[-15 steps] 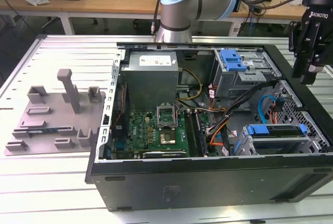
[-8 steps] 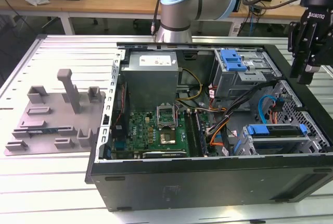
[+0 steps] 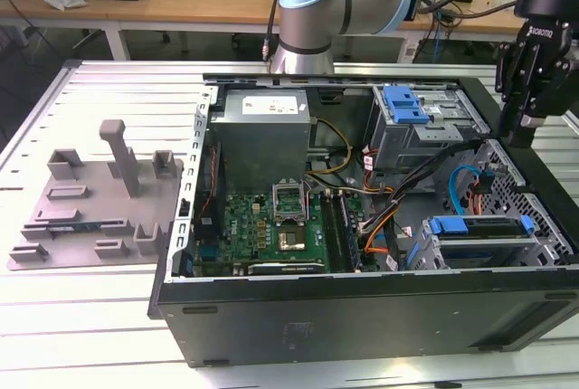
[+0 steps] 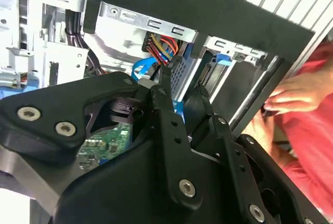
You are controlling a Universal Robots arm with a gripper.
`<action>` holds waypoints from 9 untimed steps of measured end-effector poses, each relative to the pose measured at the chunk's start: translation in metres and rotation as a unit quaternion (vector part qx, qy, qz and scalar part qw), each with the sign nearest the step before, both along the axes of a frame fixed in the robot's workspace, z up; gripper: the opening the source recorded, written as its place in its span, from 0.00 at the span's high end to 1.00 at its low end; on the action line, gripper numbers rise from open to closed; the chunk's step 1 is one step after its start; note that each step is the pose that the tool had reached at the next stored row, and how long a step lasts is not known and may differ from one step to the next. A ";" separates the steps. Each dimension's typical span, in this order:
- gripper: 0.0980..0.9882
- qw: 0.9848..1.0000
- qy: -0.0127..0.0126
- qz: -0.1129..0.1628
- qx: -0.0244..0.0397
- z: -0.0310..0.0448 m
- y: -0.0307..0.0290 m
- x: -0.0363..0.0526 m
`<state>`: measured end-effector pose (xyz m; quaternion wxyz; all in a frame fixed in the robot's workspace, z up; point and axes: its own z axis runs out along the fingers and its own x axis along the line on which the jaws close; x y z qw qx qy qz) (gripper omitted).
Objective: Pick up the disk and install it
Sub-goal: 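Insert the first disk wire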
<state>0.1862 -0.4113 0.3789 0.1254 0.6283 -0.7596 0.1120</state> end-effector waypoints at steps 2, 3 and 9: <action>0.69 0.999 0.000 -0.032 -0.001 -0.0052 0.0000 0.0001; 0.69 0.999 0.000 -0.033 -0.004 -0.0057 0.0002 0.0002; 0.69 0.999 0.000 -0.033 -0.030 -0.0117 0.0113 0.0011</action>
